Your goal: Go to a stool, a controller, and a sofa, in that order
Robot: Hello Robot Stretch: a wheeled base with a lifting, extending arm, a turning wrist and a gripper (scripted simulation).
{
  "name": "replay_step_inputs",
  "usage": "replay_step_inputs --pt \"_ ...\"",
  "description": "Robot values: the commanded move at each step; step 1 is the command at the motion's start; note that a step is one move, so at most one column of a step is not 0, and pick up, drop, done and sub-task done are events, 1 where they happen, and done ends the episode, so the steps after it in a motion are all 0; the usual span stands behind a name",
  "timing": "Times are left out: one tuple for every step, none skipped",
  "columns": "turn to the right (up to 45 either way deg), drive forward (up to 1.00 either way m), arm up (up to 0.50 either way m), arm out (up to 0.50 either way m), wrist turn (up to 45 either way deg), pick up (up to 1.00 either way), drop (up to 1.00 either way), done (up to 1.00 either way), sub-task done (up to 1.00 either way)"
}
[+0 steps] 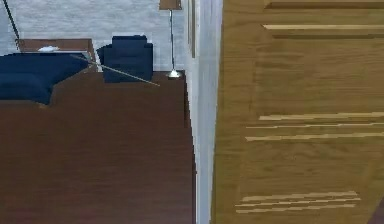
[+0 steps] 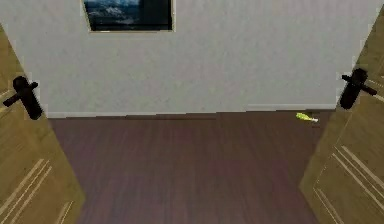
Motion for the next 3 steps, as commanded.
replay_step_inputs --pt "-45.0 0.0 0.0 0.0 0.0 0.0 0.0 0.0 0.0" --pt "-6.0 0.0 0.0 0.0 0.0 0.0 0.0 0.0 0.0" --pt "0.0 0.9 0.0 0.0 0.0 0.0 0.0 0.0 0.0"
